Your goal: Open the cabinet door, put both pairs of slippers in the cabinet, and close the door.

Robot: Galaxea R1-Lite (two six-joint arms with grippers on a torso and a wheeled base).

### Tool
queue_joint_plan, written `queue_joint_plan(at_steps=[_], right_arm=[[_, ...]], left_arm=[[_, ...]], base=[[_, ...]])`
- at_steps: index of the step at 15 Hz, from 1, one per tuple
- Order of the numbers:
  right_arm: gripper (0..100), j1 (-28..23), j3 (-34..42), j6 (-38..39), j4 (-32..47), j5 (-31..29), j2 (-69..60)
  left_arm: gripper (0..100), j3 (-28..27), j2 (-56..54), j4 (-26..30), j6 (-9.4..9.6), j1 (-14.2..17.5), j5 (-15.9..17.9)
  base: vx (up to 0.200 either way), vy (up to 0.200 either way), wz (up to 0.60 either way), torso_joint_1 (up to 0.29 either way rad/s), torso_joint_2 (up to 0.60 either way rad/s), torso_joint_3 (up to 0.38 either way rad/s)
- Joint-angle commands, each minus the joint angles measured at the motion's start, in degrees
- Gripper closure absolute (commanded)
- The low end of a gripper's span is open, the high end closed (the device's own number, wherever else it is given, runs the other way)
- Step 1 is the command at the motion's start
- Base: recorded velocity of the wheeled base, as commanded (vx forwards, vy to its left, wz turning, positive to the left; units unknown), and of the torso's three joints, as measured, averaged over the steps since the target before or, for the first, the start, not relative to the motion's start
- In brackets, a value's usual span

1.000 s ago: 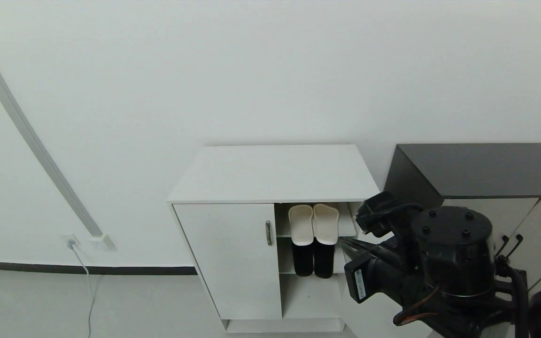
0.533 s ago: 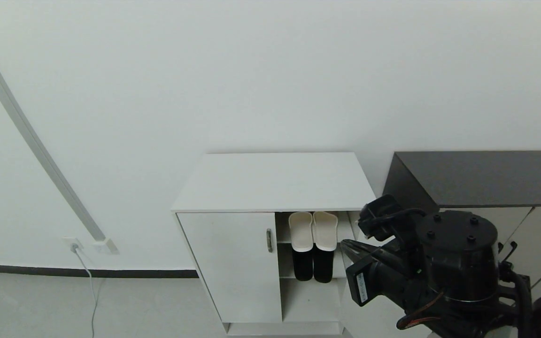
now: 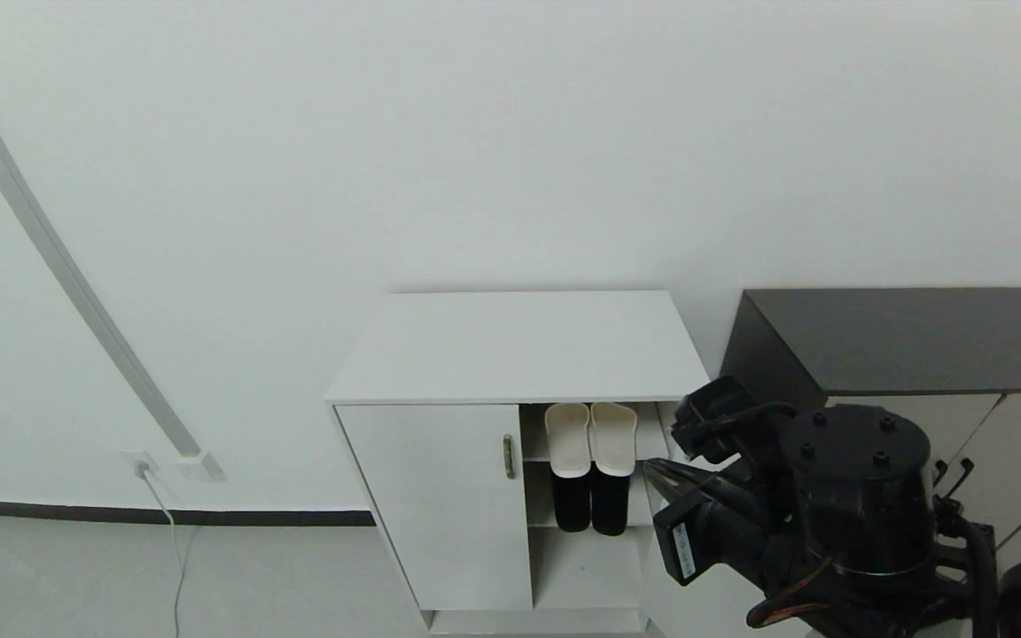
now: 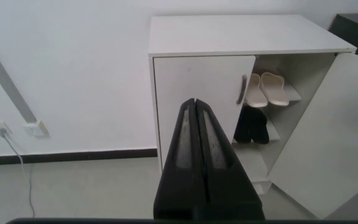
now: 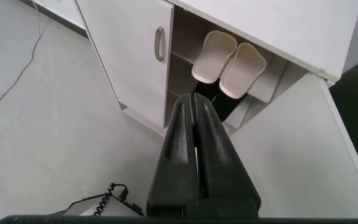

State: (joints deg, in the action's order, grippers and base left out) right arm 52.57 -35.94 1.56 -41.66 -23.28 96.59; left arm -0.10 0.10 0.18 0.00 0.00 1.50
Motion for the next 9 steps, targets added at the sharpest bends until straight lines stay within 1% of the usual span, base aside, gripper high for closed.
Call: queue_joint_plan(at_steps=[1,4,9], right_arm=[[100,-0.01,0.08,0.02,0.0,-0.01,0.09],[100,-0.01,-0.01,0.02,-0.18,-0.01,0.62],[100,-0.01,0.87,-0.86,-2.29,-0.01,0.88]], left_arm=[[100,0.01,-0.01,-0.01,0.0,0.0,-0.01],[100,0.01,-0.01,-0.01,0.0,0.0,-0.01],[100,0.01,-0.01,-0.01,0.0,0.0,-0.01]], base=[[0.0,0.0,-0.6,0.002,0.0,0.002],[0.0,0.0,-0.6,0.004,0.0,-0.002],[0.0,0.0,0.0,0.0,0.0,0.0]])
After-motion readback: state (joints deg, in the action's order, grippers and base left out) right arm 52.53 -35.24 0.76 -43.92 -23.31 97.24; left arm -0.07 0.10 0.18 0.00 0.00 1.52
